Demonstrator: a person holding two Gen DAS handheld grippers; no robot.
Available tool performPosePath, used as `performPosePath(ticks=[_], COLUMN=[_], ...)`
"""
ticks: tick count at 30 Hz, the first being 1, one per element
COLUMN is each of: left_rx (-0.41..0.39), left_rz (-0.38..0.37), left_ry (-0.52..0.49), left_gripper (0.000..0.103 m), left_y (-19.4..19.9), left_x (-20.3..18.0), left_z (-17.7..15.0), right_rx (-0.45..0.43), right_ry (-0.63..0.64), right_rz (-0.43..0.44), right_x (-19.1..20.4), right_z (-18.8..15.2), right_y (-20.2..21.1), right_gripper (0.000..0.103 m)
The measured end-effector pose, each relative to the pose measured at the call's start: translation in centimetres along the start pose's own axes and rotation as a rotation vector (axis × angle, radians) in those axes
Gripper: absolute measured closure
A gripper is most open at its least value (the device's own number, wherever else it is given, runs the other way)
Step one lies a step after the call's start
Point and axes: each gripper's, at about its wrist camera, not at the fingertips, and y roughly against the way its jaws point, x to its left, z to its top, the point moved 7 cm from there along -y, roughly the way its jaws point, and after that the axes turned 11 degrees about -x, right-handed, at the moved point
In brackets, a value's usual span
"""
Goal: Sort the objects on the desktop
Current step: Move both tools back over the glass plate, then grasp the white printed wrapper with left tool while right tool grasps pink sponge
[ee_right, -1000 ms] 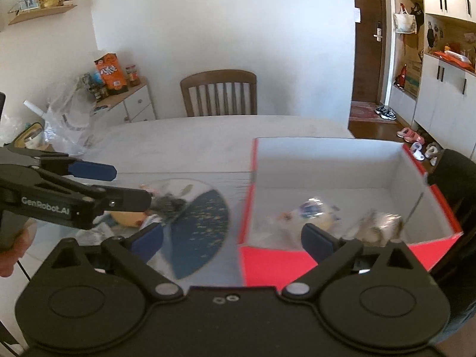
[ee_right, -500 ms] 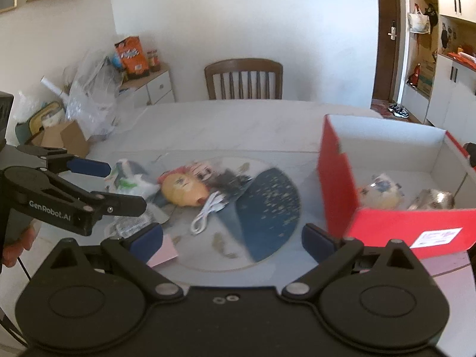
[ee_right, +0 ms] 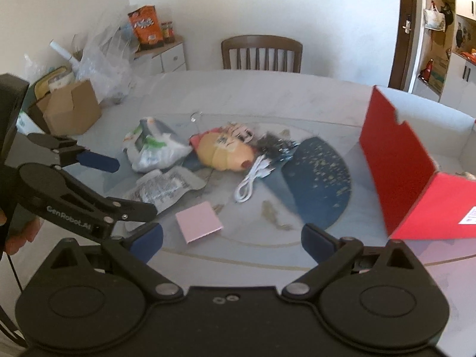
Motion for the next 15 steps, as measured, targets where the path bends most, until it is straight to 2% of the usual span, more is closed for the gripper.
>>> performPosePath(ticks=[10,15], left_rx=[0.026,0.023], left_rz=[0.004,0.007], left_ry=[0.000,-0.017], left_gripper=[0.002,0.002], left_y=[-1.6,-2.4], left_x=[1.1,1.2], left_z=[-1.2,-1.8], right_rx=[0.033,0.064], right_ry=[0.060,0.078], right_rz=[0.012,0.013], right_x=[1.5,1.6], right_z=[-1.1,-2.2], right_y=[-2.6,-4.2], right_gripper=[0.008,0.015])
